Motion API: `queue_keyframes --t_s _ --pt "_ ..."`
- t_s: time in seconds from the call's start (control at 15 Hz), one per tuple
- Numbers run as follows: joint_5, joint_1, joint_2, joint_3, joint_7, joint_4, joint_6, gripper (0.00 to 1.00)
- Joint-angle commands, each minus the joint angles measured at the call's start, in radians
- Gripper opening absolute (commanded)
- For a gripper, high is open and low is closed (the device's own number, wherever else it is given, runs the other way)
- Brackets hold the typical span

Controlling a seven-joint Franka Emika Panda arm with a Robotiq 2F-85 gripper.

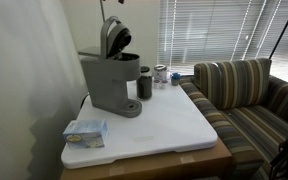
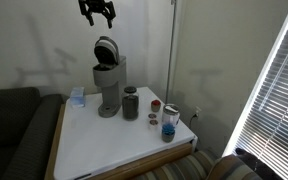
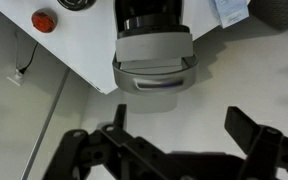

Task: Close the coffeemaker

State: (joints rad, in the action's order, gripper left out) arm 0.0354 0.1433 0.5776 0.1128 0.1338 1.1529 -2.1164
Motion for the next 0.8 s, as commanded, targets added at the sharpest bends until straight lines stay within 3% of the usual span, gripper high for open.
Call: queue_keyframes --t_s 0.0,0.07,0.13,0.27,0.73 --pt "-0.018 0.003 0.101 -0.005 0.005 -0.177 0.055 1.00" --pt "-0.018 0.002 0.121 -0.005 0.011 -0.212 0.064 1.00" --pt "-0.019 0.003 0.137 -0.005 0.009 -0.240 0.068 0.75" --pt "-0.014 0.001 0.169 -0.002 0.024 -0.288 0.087 0.67" --pt "0.030 -0.015 0.259 0.031 0.066 -0.412 0.210 0.17"
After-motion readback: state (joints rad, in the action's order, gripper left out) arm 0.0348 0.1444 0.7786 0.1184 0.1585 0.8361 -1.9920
